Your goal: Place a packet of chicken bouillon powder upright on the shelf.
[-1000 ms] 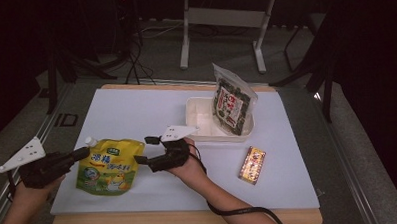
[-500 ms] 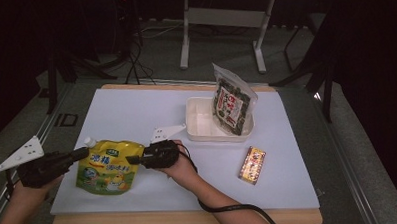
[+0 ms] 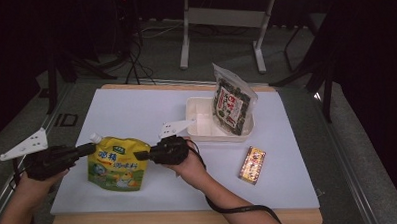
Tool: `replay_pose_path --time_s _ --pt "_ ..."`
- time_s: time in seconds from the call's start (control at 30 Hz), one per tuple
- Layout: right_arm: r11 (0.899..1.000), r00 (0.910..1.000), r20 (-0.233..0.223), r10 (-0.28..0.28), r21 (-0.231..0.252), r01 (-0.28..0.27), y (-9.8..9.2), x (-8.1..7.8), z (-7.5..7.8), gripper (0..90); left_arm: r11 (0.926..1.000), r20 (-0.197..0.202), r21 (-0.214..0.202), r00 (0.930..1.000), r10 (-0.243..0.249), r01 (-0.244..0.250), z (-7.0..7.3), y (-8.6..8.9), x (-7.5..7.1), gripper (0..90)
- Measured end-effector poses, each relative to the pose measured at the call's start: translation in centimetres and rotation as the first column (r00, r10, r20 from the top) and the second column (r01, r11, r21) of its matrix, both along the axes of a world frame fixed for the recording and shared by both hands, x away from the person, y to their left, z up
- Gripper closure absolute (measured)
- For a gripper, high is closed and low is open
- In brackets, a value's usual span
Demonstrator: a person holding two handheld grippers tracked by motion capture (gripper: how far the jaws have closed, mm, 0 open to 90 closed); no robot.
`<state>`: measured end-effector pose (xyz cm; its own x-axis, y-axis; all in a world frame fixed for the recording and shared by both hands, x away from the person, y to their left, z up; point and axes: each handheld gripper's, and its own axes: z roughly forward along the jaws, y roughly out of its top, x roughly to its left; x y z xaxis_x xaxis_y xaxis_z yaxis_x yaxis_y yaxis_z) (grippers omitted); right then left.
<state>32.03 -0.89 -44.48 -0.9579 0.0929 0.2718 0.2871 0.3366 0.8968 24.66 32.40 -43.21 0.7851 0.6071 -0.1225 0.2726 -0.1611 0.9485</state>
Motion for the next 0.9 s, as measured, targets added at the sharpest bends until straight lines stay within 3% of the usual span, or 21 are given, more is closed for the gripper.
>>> replay_pose_path --time_s 0.27,0.3,0.37,0.43,0.47,0.5,0.63,0.67,0.73,0.77,0.83,0.9 --pt "0.999 0.9981 0.038 -0.047 -0.015 0.048 -2.8 0.0 2.2 90.0 0.9967 0.005 -0.071 0.9993 -0.038 0.038 0.6 -2.6 2.1 80.7" --pt "0.997 0.9963 0.045 -0.073 -0.013 0.074 -3.8 0.0 2.9 90.0 0.9959 0.016 -0.081 0.9991 -0.040 0.042 0.5 -2.9 2.4 71.9" --pt "0.995 0.9936 0.057 -0.098 -0.008 0.098 -4.8 0.0 3.6 90.0 0.9957 0.015 -0.087 0.9994 -0.031 0.032 0.6 -3.6 2.9 62.5" --pt "0.994 0.9919 0.059 -0.112 -0.003 0.112 -5.4 0.1 3.9 90.0 0.9960 0.016 -0.085 0.9995 -0.028 0.029 0.6 -3.8 3.0 55.7" --pt "0.992 0.9907 0.058 -0.123 0.000 0.123 -5.8 0.1 4.1 90.0 0.9963 0.016 -0.086 0.9999 0.003 -0.002 0.5 -4.5 3.2 55.7" --pt "0.987 0.9849 0.068 -0.159 0.001 0.160 -7.0 0.2 4.8 90.0 0.9967 0.012 -0.079 0.9998 0.019 -0.018 0.4 -4.7 3.3 43.3" --pt "0.974 0.9703 0.089 -0.225 -0.009 0.227 -8.9 0.3 5.6 90.0 0.9936 0.027 -0.086 0.9968 0.075 -0.073 0.0 -5.4 3.4 22.0" --pt "0.970 0.9655 0.095 -0.243 -0.012 0.245 -9.4 0.4 5.8 90.0 0.9948 0.030 -0.068 0.9966 0.077 -0.075 -0.1 -5.6 3.4 16.4" --pt "0.962 0.9580 0.092 -0.272 -0.007 0.273 -10.2 0.5 6.0 90.0 0.9943 0.049 -0.017 0.9932 0.106 -0.105 -0.4 -6.0 3.4 12.8" --pt "0.958 0.9541 0.091 -0.285 -0.008 0.287 -10.6 0.5 6.1 90.0 0.9939 0.034 -0.002 0.9933 0.111 -0.111 -0.5 -6.3 3.5 10.2" --pt "0.950 0.9456 0.092 -0.312 -0.004 0.314 -11.3 0.5 6.4 90.0 0.9920 0.021 0.011 0.9919 0.126 -0.126 -0.9 -6.8 3.5 2.4" --pt "0.940 0.9364 0.092 -0.339 0.004 0.340 -12.1 0.6 6.7 90.0 0.9892 0.027 -0.004 0.9888 0.147 -0.147 -1.2 -7.2 3.3 1.6"
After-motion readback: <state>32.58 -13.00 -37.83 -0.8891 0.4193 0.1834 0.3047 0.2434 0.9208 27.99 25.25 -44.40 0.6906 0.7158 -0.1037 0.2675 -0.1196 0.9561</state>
